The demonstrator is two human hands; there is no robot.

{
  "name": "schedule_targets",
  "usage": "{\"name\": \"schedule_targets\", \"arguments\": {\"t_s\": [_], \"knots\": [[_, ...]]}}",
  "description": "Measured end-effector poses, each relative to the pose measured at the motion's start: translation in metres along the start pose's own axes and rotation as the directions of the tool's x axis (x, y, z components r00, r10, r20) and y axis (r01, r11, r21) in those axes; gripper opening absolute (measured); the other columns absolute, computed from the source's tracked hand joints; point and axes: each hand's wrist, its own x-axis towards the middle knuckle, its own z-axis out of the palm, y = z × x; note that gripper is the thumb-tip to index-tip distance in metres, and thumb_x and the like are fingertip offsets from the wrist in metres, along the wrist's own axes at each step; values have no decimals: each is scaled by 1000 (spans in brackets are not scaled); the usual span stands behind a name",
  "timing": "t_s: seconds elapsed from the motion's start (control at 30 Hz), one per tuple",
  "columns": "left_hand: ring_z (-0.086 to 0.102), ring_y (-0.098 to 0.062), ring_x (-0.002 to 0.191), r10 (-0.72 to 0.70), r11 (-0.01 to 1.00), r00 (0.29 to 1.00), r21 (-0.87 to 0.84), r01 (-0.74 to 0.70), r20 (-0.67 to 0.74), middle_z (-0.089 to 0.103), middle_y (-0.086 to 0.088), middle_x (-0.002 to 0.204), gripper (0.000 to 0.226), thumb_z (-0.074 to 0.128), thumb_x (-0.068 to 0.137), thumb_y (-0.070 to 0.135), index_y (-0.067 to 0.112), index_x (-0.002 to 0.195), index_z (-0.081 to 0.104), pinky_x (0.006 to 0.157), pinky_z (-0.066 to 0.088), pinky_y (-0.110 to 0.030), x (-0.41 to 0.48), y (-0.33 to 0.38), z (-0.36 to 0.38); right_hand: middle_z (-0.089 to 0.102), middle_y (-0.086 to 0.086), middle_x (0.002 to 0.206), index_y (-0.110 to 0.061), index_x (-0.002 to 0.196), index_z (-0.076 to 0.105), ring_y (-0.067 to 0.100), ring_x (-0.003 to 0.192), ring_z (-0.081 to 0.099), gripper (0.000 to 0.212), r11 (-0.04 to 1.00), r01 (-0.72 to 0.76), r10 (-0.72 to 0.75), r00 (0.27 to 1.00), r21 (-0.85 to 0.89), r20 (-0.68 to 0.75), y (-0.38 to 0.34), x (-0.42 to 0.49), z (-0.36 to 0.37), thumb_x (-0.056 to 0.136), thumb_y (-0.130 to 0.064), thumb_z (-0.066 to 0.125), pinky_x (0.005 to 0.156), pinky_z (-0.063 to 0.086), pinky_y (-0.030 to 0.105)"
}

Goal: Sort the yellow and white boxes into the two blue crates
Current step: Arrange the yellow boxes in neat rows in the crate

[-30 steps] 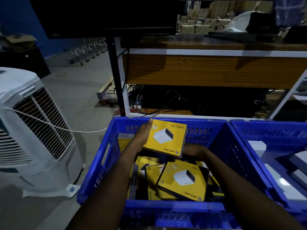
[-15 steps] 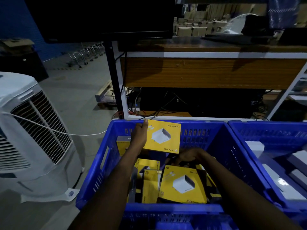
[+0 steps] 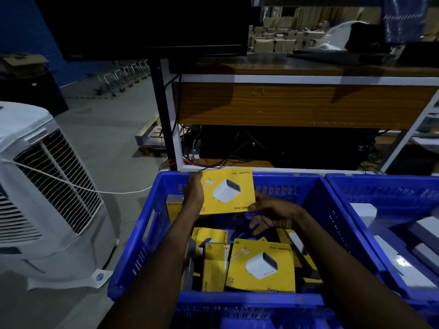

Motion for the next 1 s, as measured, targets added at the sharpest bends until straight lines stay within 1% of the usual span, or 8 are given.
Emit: {"name": "schedule_targets", "arguments": {"t_s": [0.13,0.33,0.43,0.57,0.67,0.8,0.9,1.0], "knots": [[58,-36,109,-168,928,933,-270,258,317,63,-21,121,65,28,96,62,12,119,63,101,42,-53,-8,3,-6,64,24,115,-17,138,46,28,81,72,63,997,60,-55,994,56,-96,2,-3,-6,87,21,43,67,61,40],[56,-43,105,-384,894,739,22,448,553,58,-19,112,46,48,93,51,21,127,54,75,49,-69,-16,1,-16,46,18,129,-10,109,61,37,108,58,64,981,158,-119,947,109,-299,-4,-11,-9,76,35,30,69,62,40],[65,-33,85,-369,905,766,14,426,527,63,-15,92,35,58,92,37,14,120,56,63,60,-50,-22,4,-14,42,19,135,-11,106,63,37,111,55,64,988,141,-115,942,59,-316,-1,-8,-10,77,35,31,66,62,39],[60,-24,81,-268,961,819,77,266,507,53,-10,122,47,55,95,22,30,140,44,47,54,-29,-19,1,-12,59,7,121,-15,112,61,27,103,66,68,989,141,-120,948,50,-293,-3,-11,-7,80,34,26,64,61,33],[60,-24,76,-256,962,818,52,268,515,51,-14,126,47,54,96,22,30,141,44,45,51,-27,-14,-1,-14,57,25,126,-19,125,56,38,116,60,72,977,191,-163,956,97,-243,-2,-13,-11,82,32,29,74,61,41],[56,-14,48,-404,910,693,180,374,597,66,-17,95,43,42,100,38,7,125,59,39,44,-19,-11,-7,-18,55,22,129,-10,133,47,43,120,54,58,941,270,-235,955,204,-180,3,-11,-18,80,4,67,89,53,55],[65,-17,54,-497,868,557,370,332,666,70,-20,105,64,27,100,56,5,120,62,47,52,-24,-16,-9,-14,60,24,127,-3,125,56,41,117,58,72,976,216,-212,920,-24,-331,6,-5,-13,71,-43,80,94,51,54],[70,-34,88,-467,873,671,422,245,576,65,-18,120,62,30,97,63,16,127,57,61,58,-36,-18,-8,-8,53,38,123,7,121,54,53,111,55,80,974,144,-215,833,-176,-511,13,0,-14,79,-60,65,86,51,50]]}}
